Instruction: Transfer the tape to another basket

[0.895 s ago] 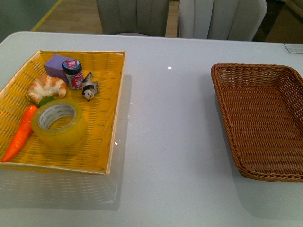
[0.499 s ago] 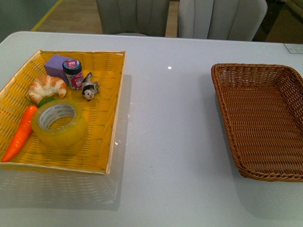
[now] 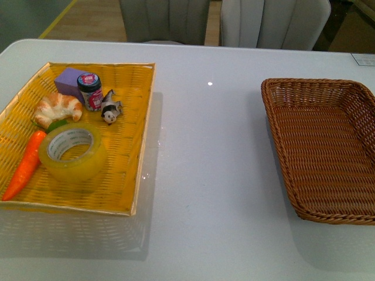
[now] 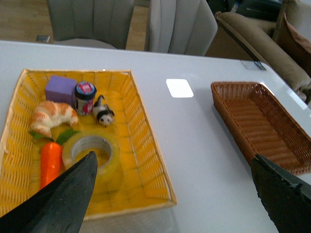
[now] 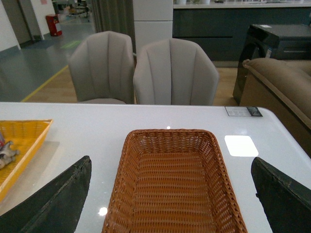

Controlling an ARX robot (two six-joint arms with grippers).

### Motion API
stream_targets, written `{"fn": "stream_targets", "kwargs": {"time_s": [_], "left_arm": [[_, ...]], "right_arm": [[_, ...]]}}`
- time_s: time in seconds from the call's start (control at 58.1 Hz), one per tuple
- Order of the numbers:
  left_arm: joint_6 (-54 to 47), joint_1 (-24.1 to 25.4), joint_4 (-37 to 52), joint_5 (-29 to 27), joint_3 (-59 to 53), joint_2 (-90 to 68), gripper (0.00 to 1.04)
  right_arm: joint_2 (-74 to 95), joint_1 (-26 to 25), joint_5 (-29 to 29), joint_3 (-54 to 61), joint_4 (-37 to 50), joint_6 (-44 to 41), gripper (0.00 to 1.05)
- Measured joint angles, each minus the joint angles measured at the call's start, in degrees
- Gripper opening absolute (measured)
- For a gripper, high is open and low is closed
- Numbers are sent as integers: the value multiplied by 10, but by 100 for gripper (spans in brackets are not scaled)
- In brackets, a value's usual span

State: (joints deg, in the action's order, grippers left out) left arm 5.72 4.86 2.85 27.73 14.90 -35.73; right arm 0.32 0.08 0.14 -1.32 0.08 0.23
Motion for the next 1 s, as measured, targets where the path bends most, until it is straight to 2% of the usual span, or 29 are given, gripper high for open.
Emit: {"fn": "stream_targets", "kwargs": {"time_s": [0.052, 0.121, 0.258, 0.379, 0.637, 0.999], "left_arm": [[21, -19, 77, -29, 40, -119, 96], [43, -37, 132, -64, 76, -226, 96], [56, -72, 198, -150, 141, -433, 96], [74, -94, 186, -206, 198, -588, 96], [103, -105, 143, -272, 276, -744, 96], [167, -88, 120, -289, 347, -837, 96]], "right_arm": [[0, 0, -1, 0, 0, 0, 96], [0, 0, -1, 0, 0, 0, 96], [0, 0, -2, 0, 0, 0, 96], [0, 0, -1, 0, 0, 0, 96], [0, 0, -2, 0, 0, 0, 96], [0, 0, -2, 0, 0, 0, 96]]}}
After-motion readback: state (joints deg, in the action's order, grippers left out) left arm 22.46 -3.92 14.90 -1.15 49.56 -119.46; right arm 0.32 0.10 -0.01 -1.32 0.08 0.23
